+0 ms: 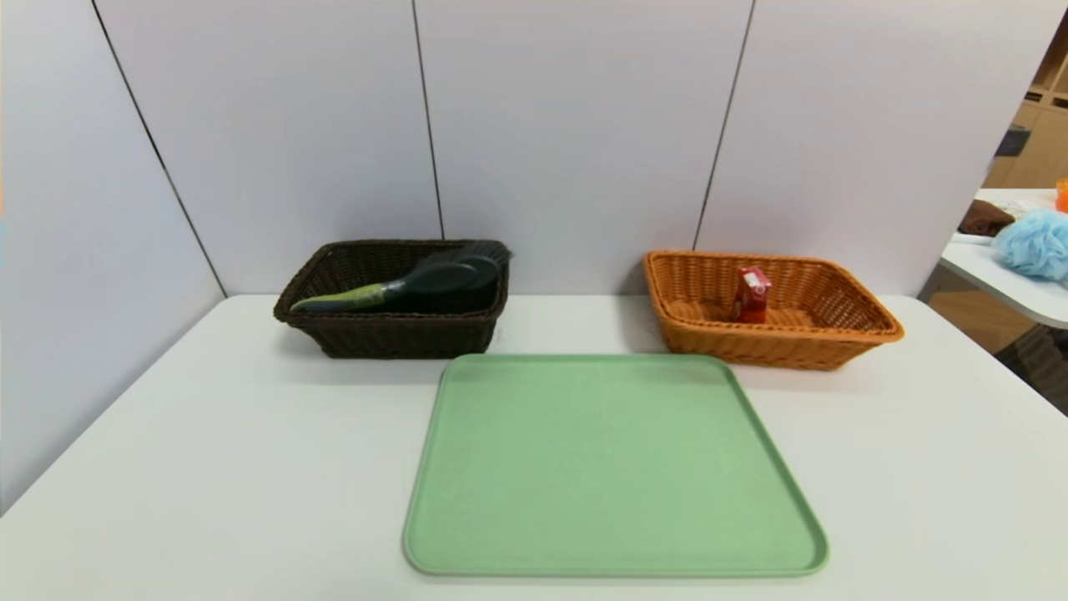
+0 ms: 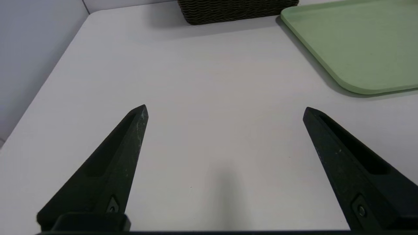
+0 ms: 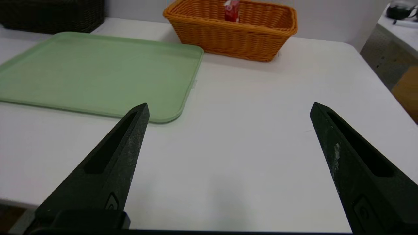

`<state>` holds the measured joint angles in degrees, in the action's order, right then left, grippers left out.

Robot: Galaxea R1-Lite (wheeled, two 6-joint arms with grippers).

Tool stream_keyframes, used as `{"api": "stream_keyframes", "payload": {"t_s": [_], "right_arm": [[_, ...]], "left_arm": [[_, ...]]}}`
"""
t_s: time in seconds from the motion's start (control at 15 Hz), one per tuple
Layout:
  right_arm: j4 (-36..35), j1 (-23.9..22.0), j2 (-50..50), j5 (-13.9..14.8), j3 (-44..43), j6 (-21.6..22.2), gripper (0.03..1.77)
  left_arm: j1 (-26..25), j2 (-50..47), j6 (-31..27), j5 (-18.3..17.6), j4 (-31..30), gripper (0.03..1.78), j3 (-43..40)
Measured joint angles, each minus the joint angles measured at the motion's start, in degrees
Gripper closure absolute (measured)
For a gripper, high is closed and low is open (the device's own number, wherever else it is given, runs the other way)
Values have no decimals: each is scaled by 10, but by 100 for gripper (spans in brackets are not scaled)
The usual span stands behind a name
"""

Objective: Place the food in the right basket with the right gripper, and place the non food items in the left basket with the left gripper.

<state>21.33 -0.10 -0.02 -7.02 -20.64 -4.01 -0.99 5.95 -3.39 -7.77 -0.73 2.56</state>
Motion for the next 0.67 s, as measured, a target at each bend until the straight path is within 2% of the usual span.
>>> {"api": "stream_keyframes", "payload": {"t_s": [0.2, 0.33, 0.53, 0.67], "right_arm": [[-170, 0, 0, 27, 95, -1, 10], [-238, 0, 0, 29, 130, -2, 10], [-245, 0, 0, 27, 157, -3, 10], [-247, 0, 0, 27, 174, -3, 10]], "left_arm": [[1, -21, 3, 25, 1, 12, -7], [1, -34, 5, 26, 1, 12, -8], [2, -49, 7, 32, 0, 12, -10], [3, -55, 6, 61, 2, 12, -19]]}}
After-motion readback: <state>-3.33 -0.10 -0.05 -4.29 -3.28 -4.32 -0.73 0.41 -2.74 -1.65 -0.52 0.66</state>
